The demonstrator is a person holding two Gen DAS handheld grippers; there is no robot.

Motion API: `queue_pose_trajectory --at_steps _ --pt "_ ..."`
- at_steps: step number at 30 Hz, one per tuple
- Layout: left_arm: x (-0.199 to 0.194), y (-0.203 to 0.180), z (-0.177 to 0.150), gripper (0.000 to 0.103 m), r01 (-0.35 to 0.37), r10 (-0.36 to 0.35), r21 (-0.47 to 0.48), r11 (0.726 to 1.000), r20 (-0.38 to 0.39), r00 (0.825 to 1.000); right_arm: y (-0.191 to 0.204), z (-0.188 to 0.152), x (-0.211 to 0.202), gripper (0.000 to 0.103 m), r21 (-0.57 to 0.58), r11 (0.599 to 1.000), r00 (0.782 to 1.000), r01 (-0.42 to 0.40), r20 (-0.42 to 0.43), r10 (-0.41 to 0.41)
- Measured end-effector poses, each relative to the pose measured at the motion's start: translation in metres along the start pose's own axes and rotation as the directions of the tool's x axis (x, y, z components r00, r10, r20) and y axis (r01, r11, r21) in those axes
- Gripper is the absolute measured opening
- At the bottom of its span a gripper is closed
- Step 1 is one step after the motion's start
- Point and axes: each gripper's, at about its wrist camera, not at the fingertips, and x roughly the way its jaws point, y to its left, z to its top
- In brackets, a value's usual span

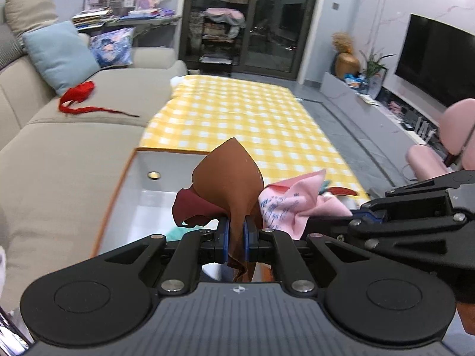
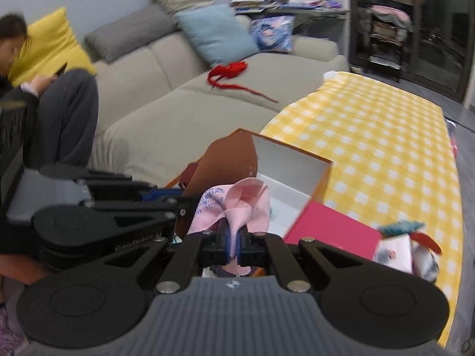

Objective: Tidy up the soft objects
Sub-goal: 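Carry both cloths into the white storage box and open both tools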

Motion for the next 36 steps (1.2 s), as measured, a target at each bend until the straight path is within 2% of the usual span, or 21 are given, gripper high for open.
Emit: queue_pose_trajectory --at_steps 6,10,13,17,22,25,28,30,33,36 --pt "0.032 0.04 0.007 0.01 -0.004 -0.001 -0.078 0.997 -0.069 0.998 0.008 0.011 0.06 0.0 -0.114 0.993 0.995 0.034 -0.091 -0.044" --pt "0.065 0.058 0.005 0.01 -0.003 -0.015 -0.121 0.993 -0.148 0.989 0.009 0.009 0.101 0.0 -0.196 0.979 0.98 0.064 -0.172 -0.099" --pt "0.09 0.063 0.001 0.01 -0.01 -0.013 -0.111 0.994 -0.209 0.978 0.007 0.005 0.131 0.0 -0.252 0.965 0.963 0.076 -0.233 -0.136" --pt "0.113 0.063 -0.009 0.01 -0.008 -0.018 -0.092 0.996 -0.273 0.962 0.005 -0.001 0.156 0.0 -0.336 0.939 0.946 0.072 -0.274 -0.171" --pt "0.133 0.068 -0.016 0.01 -0.006 -0.02 -0.079 0.997 -0.326 0.945 0.0 -0.008 0.175 0.003 -0.364 0.93 0.928 0.053 -0.326 -0.18" --pt "0.136 0.068 -0.02 0.013 -0.012 -0.013 -0.071 0.997 -0.339 0.941 -0.001 -0.009 0.179 0.004 -0.363 0.93 0.926 0.052 -0.332 -0.181" --pt "0.137 0.07 -0.02 0.025 -0.041 0.016 -0.065 0.997 -0.343 0.939 0.0 -0.009 0.176 0.016 -0.368 0.928 0.929 0.05 -0.325 -0.179" --pt "0.135 0.07 -0.02 0.038 -0.06 0.038 -0.054 0.997 -0.342 0.939 0.0 -0.009 0.173 0.023 -0.372 0.927 0.932 0.048 -0.317 -0.175" --pt "0.13 0.069 -0.016 0.046 -0.084 0.065 -0.044 0.995 -0.33 0.942 0.001 -0.008 0.164 0.032 -0.369 0.928 0.94 0.052 -0.295 -0.17" --pt "0.119 0.066 -0.012 0.047 -0.103 0.085 -0.042 0.994 -0.303 0.949 0.001 -0.006 0.148 0.034 -0.36 0.931 0.951 0.057 -0.265 -0.161"
